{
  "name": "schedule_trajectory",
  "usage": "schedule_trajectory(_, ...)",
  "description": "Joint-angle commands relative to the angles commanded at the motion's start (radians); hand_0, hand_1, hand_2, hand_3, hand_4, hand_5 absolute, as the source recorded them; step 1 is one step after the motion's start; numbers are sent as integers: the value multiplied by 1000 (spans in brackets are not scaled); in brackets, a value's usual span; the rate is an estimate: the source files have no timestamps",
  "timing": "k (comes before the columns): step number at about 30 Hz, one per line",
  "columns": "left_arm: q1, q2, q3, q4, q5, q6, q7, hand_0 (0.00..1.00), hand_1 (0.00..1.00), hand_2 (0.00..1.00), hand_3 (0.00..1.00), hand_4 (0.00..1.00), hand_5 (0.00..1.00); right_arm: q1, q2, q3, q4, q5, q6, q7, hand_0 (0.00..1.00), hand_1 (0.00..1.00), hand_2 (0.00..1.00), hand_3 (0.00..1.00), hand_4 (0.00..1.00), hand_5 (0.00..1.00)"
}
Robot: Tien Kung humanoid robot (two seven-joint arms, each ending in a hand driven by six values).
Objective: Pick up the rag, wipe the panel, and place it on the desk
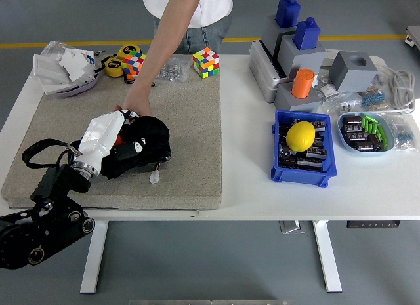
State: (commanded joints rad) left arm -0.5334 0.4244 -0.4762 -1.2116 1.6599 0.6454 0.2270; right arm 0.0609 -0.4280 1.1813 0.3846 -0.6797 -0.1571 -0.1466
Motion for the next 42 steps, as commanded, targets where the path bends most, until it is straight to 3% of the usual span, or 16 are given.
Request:
schedule_trajectory(10,-15,-15,29,0,-3,0,4,188,63,261,573,503,98,2,0,-4,2,0,0,-1,750,637,690,590,955,572)
schedule_trajectory(18,21,18,-14,12,4,0,-3,188,64,261,572,502,99,-3,1,10,1,-3,-1,-2,750,637,690,589,955,572)
schedule_trajectory(30,135,77,-137,24,34,0,-37,188,64,261,572,502,102,-8,5,19,-1,-1,-2,-1,750,637,690,589,955,572)
schedule_trajectory(42,172,94,-188,47,38,0,-43,188,65,261,571,501,101,-8,6,17,-1,-4,-3,-1,750,637,690,589,955,572)
